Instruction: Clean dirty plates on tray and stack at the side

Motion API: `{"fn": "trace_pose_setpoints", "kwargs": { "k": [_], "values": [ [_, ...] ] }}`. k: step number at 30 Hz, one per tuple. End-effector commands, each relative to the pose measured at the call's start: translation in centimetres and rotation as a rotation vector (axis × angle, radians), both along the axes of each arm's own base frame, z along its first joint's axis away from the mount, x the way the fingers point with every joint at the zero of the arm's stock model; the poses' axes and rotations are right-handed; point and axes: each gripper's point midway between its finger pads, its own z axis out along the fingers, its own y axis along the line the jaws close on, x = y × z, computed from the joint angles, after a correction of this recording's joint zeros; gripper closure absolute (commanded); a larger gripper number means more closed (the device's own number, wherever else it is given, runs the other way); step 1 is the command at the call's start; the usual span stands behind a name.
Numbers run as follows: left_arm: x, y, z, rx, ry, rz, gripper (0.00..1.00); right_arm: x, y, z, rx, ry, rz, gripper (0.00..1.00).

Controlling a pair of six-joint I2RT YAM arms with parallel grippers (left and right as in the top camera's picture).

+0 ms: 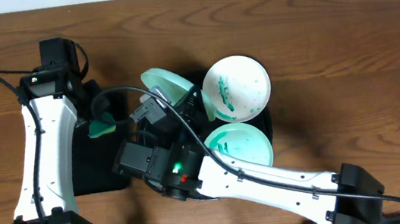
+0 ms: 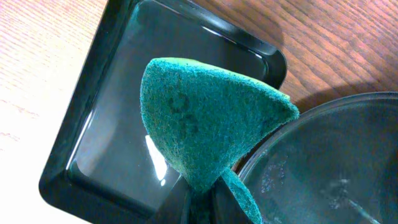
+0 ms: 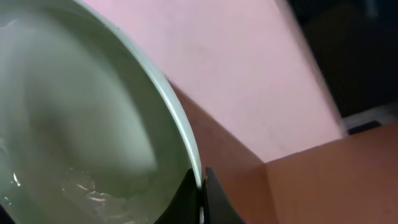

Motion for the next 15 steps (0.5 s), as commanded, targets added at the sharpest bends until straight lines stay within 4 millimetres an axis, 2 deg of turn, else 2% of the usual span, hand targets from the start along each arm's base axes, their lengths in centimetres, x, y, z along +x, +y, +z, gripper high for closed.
{"fn": "trace_pose_setpoints", "kwargs": {
  "k": [1,4,7,11,15],
  "values": [
    [0.4,0.3,0.7,0.007,-0.026,0.006,0.93,0.4,-0.1,-2.3,0.108,0.216,0.045,0.99],
    [0.5,0.3,0.7,0.008,-0.03,0.006,0.93,0.4,0.1,-6.4,0.235,0.482,0.073,0.99],
    [0.5,0.3,0.7,0.008,-0.03,0.006,0.92,0.8,0.1,-8.5,0.381,0.682,0.087,0.99],
    [0.5,0.3,0.7,0.008,-0.03,0.006,0.93,1.3,0.7,-8.5,0.66,0.909,0.157,0.99],
    [0.5,0.3,0.7,0.008,-0.029,0.006,0.93,3.6,-1.7,-6.4,0.874,0.977,0.164,0.99]
  ]
}}
